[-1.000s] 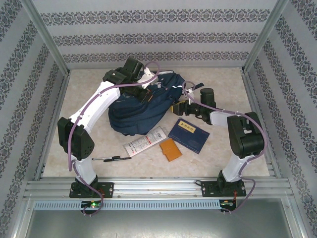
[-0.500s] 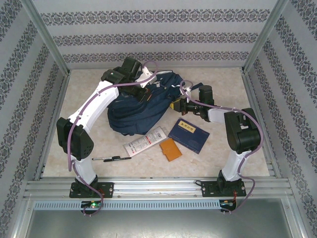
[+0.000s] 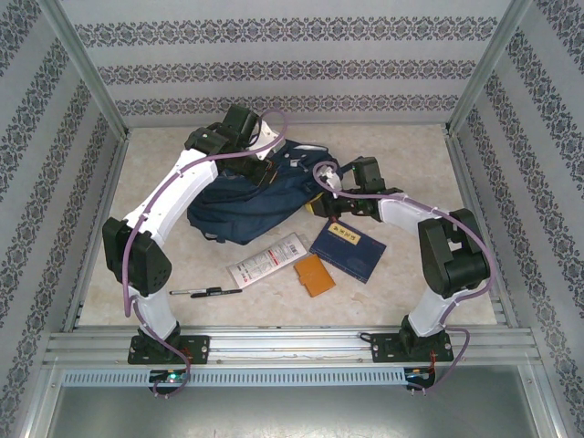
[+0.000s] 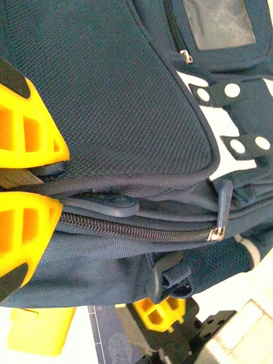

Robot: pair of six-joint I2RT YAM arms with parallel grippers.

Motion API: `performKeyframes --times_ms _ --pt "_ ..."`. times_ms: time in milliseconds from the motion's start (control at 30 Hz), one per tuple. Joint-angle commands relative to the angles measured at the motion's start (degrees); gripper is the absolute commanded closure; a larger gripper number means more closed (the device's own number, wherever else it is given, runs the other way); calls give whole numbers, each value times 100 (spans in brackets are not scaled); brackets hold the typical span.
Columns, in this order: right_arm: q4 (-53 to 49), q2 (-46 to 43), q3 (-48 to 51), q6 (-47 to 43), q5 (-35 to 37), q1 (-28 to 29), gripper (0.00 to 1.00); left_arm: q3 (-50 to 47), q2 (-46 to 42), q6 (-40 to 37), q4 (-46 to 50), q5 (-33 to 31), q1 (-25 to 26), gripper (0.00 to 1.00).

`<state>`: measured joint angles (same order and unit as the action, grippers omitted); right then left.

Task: Pack the student bag

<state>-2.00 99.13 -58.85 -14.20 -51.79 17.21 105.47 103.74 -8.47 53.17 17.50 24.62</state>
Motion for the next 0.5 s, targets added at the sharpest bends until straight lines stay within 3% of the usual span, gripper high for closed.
performKeyframes --times_ms 0,167,300,467 --pt "-1504 -118 -510 -1314 -846 388 94 -41 -44 120 -1036 -375 -61 100" --pt "-1900 -81 -697 -1538 -786 439 94 -132 13 -230 -994 -792 -63 100" --pt "-2047 25 -811 -1207 -746 403 87 -123 56 -259 -990 -856 -70 100" --pt "-2244 128 -838 -465 -463 421 95 -123 119 -144 -1038 -786 -69 100"
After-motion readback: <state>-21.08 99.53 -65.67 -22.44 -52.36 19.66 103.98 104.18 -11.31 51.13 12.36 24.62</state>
